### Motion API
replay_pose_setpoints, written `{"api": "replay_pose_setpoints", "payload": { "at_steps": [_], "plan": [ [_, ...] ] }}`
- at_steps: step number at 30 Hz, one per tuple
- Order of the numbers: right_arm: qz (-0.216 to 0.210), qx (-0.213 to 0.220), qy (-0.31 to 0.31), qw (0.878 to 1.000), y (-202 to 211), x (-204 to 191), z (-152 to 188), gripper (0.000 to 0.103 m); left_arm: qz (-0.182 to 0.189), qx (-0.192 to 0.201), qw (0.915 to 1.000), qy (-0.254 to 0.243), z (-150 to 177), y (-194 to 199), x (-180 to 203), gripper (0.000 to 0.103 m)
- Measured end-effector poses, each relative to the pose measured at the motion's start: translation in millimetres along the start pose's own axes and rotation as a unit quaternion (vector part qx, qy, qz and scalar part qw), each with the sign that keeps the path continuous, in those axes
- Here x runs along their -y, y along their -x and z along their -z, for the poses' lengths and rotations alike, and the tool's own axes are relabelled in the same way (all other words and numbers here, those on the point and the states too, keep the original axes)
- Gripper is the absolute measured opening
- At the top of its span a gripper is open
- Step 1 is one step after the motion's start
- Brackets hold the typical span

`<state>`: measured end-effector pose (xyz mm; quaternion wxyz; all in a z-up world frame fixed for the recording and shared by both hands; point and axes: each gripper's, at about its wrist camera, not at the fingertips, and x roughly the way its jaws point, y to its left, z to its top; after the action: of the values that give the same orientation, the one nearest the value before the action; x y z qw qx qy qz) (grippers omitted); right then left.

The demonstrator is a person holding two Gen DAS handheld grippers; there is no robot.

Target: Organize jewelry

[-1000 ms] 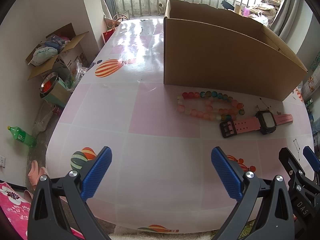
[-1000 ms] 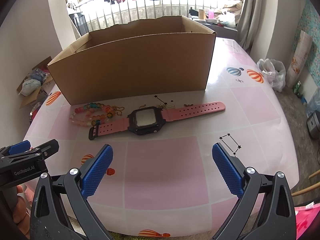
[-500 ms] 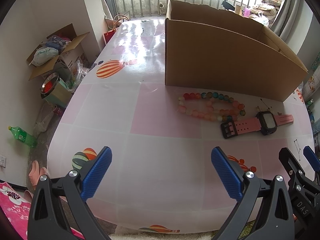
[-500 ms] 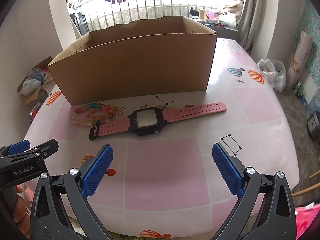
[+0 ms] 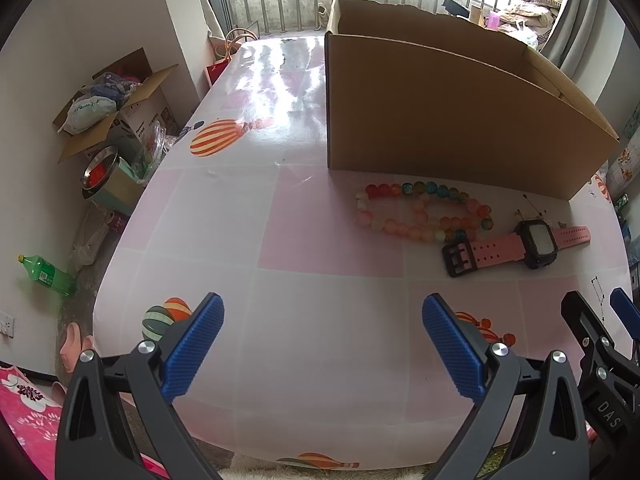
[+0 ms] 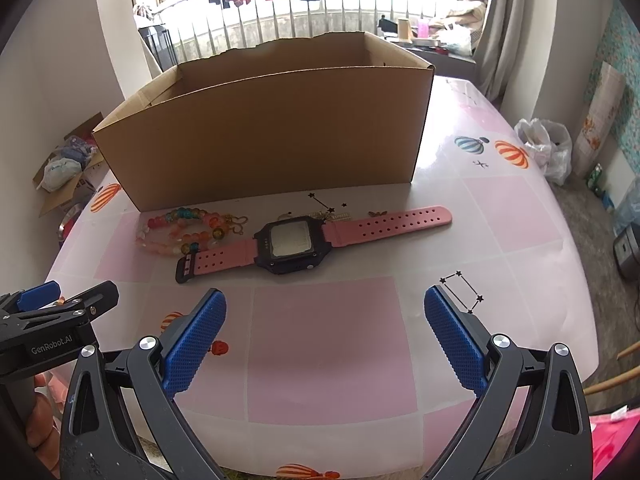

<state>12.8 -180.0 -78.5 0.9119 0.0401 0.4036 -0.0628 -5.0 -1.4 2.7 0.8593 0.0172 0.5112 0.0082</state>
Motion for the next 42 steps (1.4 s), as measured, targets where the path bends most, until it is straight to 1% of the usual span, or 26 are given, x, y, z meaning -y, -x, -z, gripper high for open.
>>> {"api": "replay_pose_setpoints", "payload": {
  "at_steps": [6,10,14,16,19,21,25,27,32,34,35,37,40,41,42],
  "plan": [
    [0.010,0.001,0.002,1.000,-3,2,-1,0.095,-0.007,-0.004,1.0000,-0.004,1,-7,1,0.097],
    [0.021,0.009,0.002,1.000,-3,6,-2,0.095,-0.018,0.006,0.9997,-0.014,1,-13,0,0.097],
    [0.028,0.036,0.009,0.999,3,11,-3,0.095,-0.023,0.015,0.9989,-0.037,-1,-21,0,0.097],
    [0.032,0.056,0.018,0.998,6,13,-3,0.095,-0.015,0.011,0.9987,-0.047,-2,-25,-1,0.097],
    [0.016,0.088,0.029,0.996,12,14,-5,0.095,-0.005,0.001,0.9981,-0.062,0,-34,-3,0.097],
    [0.001,0.106,0.033,0.994,16,15,-8,0.095,0.006,0.004,0.9977,-0.068,0,-35,-4,0.097],
    [-0.050,0.115,0.036,0.991,19,12,-20,0.095,0.044,0.005,0.9970,-0.064,1,-39,-9,0.097],
    [-0.080,0.108,0.033,0.990,16,7,-29,0.095,0.056,0.011,0.9961,-0.068,2,-40,-11,0.097],
    [-0.152,0.070,0.010,0.986,2,1,-45,0.094,0.067,0.028,0.9935,-0.087,3,-40,-9,0.097],
    [-0.175,0.049,0.003,0.983,-7,-2,-50,0.086,0.068,0.029,0.9931,-0.091,3,-39,-9,0.097],
    [-0.184,0.036,0.000,0.982,-11,-4,-53,0.084,0.069,0.032,0.9927,-0.093,3,-39,-9,0.098],
    [-0.197,0.014,-0.003,0.980,-19,-8,-56,0.075,0.070,0.035,0.9923,-0.096,0,-41,-9,0.098],
    [-0.213,-0.016,-0.002,0.977,-29,-16,-59,0.066,0.072,0.038,0.9916,-0.101,-1,-40,-11,0.098],
    [-0.217,-0.023,0.001,0.976,-31,-18,-60,0.064,0.077,0.041,0.9913,-0.099,-1,-39,-13,0.098],
    [-0.219,-0.029,0.006,0.975,-34,-21,-61,0.059,0.095,0.047,0.9900,-0.094,-3,-37,-16,0.097]
  ]
}}
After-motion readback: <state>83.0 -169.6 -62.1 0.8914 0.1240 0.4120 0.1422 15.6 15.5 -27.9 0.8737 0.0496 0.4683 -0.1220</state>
